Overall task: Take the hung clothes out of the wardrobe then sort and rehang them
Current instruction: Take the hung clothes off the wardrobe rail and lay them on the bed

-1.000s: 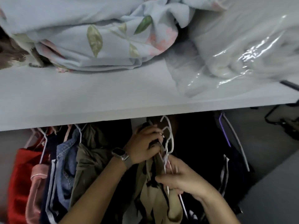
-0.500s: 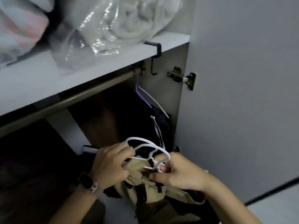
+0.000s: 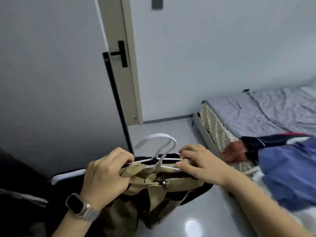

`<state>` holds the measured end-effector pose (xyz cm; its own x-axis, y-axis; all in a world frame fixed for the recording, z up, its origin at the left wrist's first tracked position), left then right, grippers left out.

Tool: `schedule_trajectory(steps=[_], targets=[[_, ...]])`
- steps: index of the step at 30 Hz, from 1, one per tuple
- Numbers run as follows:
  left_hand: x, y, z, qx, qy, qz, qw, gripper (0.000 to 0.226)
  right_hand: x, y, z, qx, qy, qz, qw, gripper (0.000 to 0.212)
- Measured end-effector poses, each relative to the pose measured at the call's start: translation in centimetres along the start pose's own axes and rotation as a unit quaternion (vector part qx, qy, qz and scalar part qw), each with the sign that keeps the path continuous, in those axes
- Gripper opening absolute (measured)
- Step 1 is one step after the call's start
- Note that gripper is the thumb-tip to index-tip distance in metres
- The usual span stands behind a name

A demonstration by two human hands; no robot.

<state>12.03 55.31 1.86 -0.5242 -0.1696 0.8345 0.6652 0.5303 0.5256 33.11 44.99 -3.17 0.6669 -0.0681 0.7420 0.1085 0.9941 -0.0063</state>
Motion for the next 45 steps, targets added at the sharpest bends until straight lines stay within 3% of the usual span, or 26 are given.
schedule_trajectory(steps=[9, 15, 18, 22, 24, 30, 33, 38, 42, 45], targets=[[-11.8, 9.0, -23.0, -0.172, -0.114, 0.092, 0.974, 0.016, 12.2, -20.2, -16.6, -0.208, 0.124, -0.094, 0.966, 0.042], [-17.5, 13.4, -34.9, -0.253, -0.161, 0.123, 0.946, 0.02, 17.9, -29.2, -24.0, -0.259, 0.211, -0.177, 0.926, 0.031], [-20.4, 16.4, -38.9, -0.255, -0.196, 0.115, 0.94, 0.017, 20.9, -31.8, -28.0, -0.275, 0.218, -0.306, 0.885, 0.043], [-25.9, 22.0, -43.5, -0.233, -0.246, 0.143, 0.93, 0.011, 25.9, -35.8, -35.6, -0.353, 0.169, -0.467, 0.793, 0.055], [-29.0, 24.6, -46.6, -0.265, -0.242, 0.176, 0.917, 0.008, 28.5, -37.5, -38.7, -0.375, 0.152, -0.511, 0.759, 0.055], [-35.8, 30.1, -58.2, -0.364, -0.254, 0.255, 0.859, 0.029, 37.7, -41.2, -44.9, -0.4, 0.108, -0.593, 0.691, 0.055], [-38.2, 32.6, -63.5, -0.392, -0.257, 0.265, 0.843, 0.021, 43.3, -43.0, -47.3, -0.407, 0.084, -0.609, 0.676, 0.055], [-41.7, 36.5, -71.2, -0.389, -0.249, 0.252, 0.85, 0.019, 52.4, -46.6, -53.5, -0.413, 0.055, -0.591, 0.691, 0.058], [-45.0, 37.7, -76.4, -0.377, -0.229, 0.25, 0.862, 0.02, 55.6, -50.7, -64.6, -0.474, 0.066, -0.557, 0.678, 0.059], [-47.9, 37.8, -79.9, -0.35, -0.221, 0.263, 0.872, 0.021, 54.8, -54.0, -74.3, -0.549, 0.075, -0.516, 0.653, 0.041]])
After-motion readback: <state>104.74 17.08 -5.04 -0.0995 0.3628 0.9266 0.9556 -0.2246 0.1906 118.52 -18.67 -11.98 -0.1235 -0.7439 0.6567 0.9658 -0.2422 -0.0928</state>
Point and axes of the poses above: each hand's wrist, its own y-axis towards the middle knuckle, its own x-axis out of the back of the hand, z = x × y, the point moved 6 cm from there along y, towards the middle knuckle, and after that the axes turned 9 degrees about y, right-handed, at the moved point
